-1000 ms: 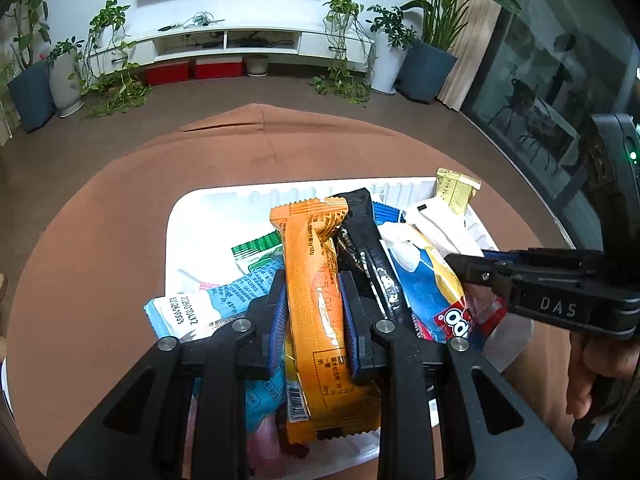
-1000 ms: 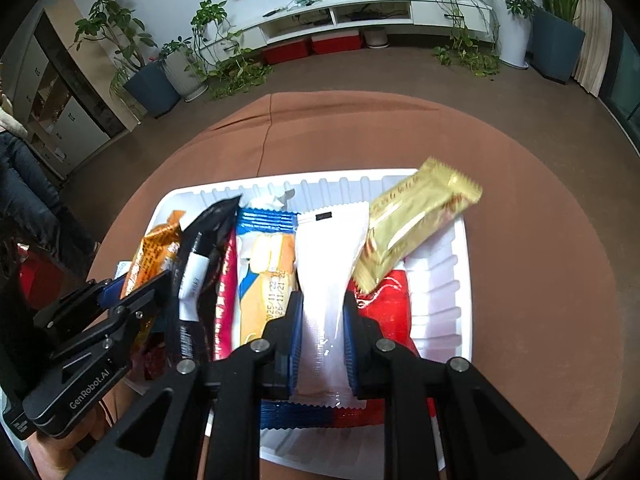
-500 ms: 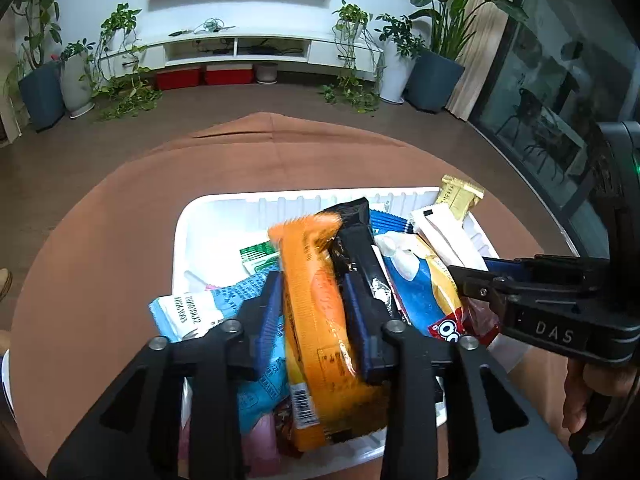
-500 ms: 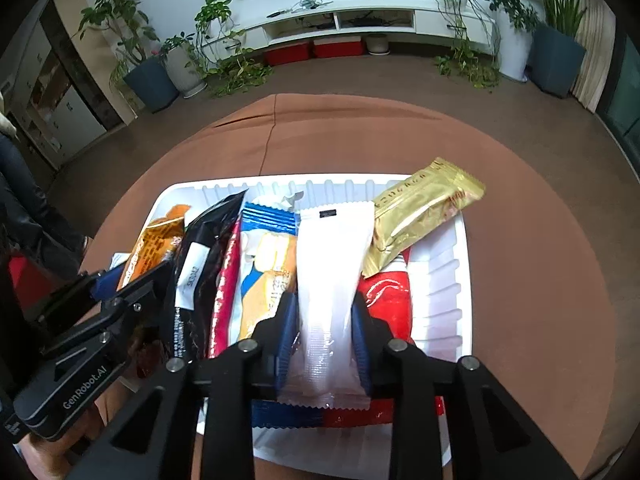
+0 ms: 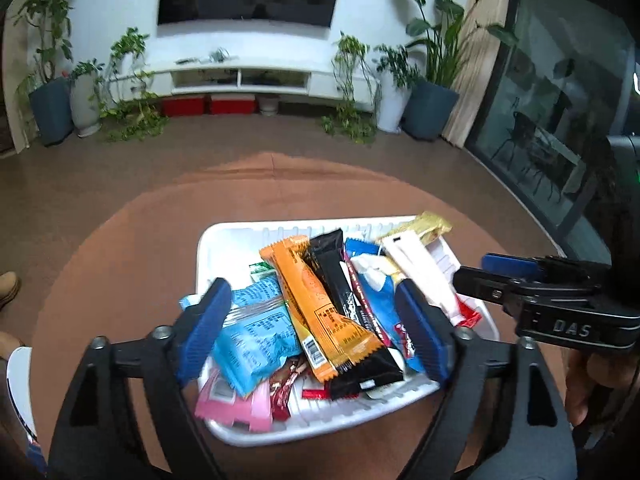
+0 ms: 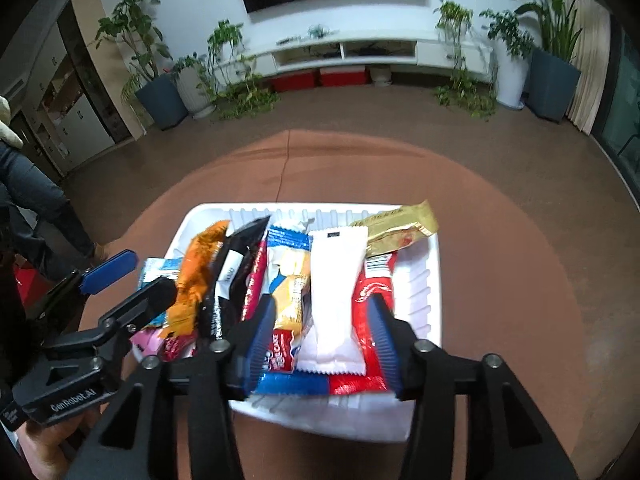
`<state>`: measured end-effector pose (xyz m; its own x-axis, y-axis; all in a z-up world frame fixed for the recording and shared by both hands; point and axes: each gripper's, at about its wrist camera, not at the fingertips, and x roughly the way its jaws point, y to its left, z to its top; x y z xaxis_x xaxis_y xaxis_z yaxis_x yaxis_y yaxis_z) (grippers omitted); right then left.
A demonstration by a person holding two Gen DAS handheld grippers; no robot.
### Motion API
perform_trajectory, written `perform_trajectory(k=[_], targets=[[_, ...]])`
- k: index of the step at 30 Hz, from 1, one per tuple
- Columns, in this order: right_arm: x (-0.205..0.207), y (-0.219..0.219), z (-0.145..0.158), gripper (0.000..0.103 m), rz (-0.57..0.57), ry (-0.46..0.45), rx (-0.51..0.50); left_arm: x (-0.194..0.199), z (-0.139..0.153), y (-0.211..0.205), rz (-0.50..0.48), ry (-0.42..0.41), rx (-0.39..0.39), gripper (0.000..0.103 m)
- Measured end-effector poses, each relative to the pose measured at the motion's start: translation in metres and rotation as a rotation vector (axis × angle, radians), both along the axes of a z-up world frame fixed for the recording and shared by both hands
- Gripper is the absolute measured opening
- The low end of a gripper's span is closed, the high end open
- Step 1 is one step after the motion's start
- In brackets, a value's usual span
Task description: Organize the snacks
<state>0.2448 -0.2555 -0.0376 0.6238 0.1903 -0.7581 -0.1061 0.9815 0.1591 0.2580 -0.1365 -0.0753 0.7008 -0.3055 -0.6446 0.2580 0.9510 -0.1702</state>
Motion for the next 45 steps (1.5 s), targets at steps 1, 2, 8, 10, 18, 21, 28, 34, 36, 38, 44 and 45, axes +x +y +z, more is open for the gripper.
perform_trajectory(k=[1,2,8,10,18,21,28,34,36,38,44,45], targets=[[-0.011,-0.003,0.007,0.064,0.005,-0.035,0.019,-0.009,0.006,0.001,0.009,-0.023,0.007,0.103],[-0.019,-0.005,0.012,0.072,0.006,-0.065,0.031,-0.019,0.011,0.002,0.016,-0.052,0.018,0.103],[-0.102,-0.012,0.045,0.100,-0.024,-0.372,0.051,-0.102,0.055,-0.003,0.051,-0.292,0.081,0.103],[-0.127,-0.013,0.054,0.103,-0.030,-0.463,0.058,-0.133,0.064,-0.006,0.117,-0.348,0.136,0.103],[-0.212,-0.002,0.079,0.103,-0.062,-0.674,0.016,-0.216,0.071,-0.002,0.217,-0.334,0.173,0.103],[-0.231,0.005,0.074,0.103,-0.069,-0.677,-0.029,-0.233,0.061,0.002,0.225,-0.280,0.162,0.103],[-0.246,0.015,0.033,0.103,-0.088,-0.519,-0.061,-0.258,0.025,0.009,0.235,-0.124,0.145,0.103],[-0.247,0.004,0.000,0.103,-0.150,-0.374,0.004,-0.264,0.006,0.010,0.249,-0.041,0.156,0.103],[-0.246,0.005,-0.005,0.103,-0.156,-0.347,-0.007,-0.258,-0.001,0.011,0.245,-0.017,0.150,0.103],[-0.244,0.004,-0.008,0.103,-0.166,-0.317,-0.017,-0.256,-0.006,0.011,0.245,-0.001,0.152,0.103],[-0.240,0.004,-0.020,0.103,-0.173,-0.207,-0.038,-0.247,-0.014,0.013,0.252,0.033,0.156,0.103],[-0.239,0.003,-0.023,0.103,-0.170,-0.188,-0.034,-0.246,-0.016,0.014,0.254,0.037,0.155,0.103]])
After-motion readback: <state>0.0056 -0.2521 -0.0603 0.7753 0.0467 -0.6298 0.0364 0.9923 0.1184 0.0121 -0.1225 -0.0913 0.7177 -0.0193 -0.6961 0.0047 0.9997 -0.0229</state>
